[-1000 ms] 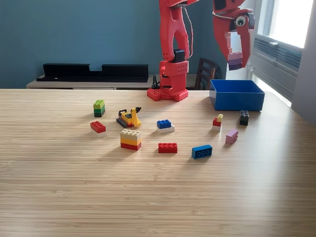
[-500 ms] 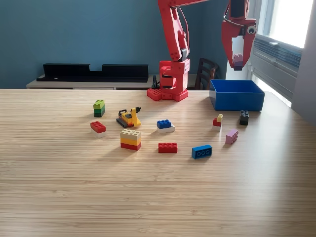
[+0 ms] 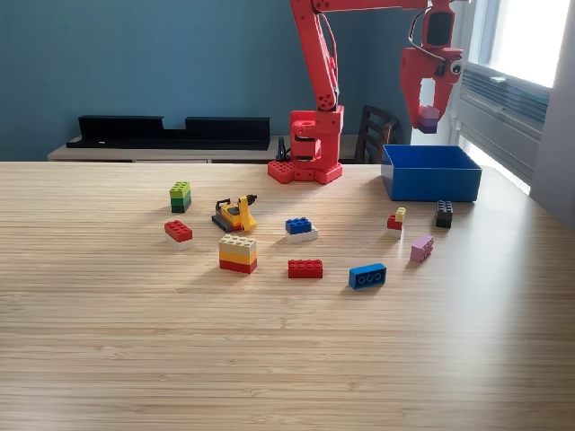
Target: Grasp a lego block and put it in the bin.
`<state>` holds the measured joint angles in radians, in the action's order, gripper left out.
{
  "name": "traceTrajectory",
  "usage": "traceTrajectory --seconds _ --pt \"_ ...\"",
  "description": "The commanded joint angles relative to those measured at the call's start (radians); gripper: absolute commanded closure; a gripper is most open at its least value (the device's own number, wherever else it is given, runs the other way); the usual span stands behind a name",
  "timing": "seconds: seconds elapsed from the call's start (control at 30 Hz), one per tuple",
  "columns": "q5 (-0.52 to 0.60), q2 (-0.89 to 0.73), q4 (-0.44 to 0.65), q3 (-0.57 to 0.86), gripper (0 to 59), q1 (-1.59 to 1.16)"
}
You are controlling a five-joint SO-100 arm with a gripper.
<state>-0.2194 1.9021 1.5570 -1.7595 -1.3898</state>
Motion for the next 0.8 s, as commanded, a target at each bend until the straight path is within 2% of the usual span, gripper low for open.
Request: traceTrajectory --seconds 0.03,0.07,0.13,0.2,0.3,0.5,0.8 --pt "-0.012 0.054 -0.014 0.008 27.9 -0.015" --pt "-0.014 0.054 -0.014 0.008 23.0 -0.015" --pt "-0.014 0.054 -0.014 0.008 17.2 -0.015" --pt "-0.015 0.054 -0.014 0.008 15.7 -0.015" --pt "-0.021 0.054 -0.012 0.015 17.5 -0.006" --pt "-0.002 0.054 -0.012 0.094 25.5 0.138" --pt "0.077 0.054 -0.051 0.265 22.6 0.589"
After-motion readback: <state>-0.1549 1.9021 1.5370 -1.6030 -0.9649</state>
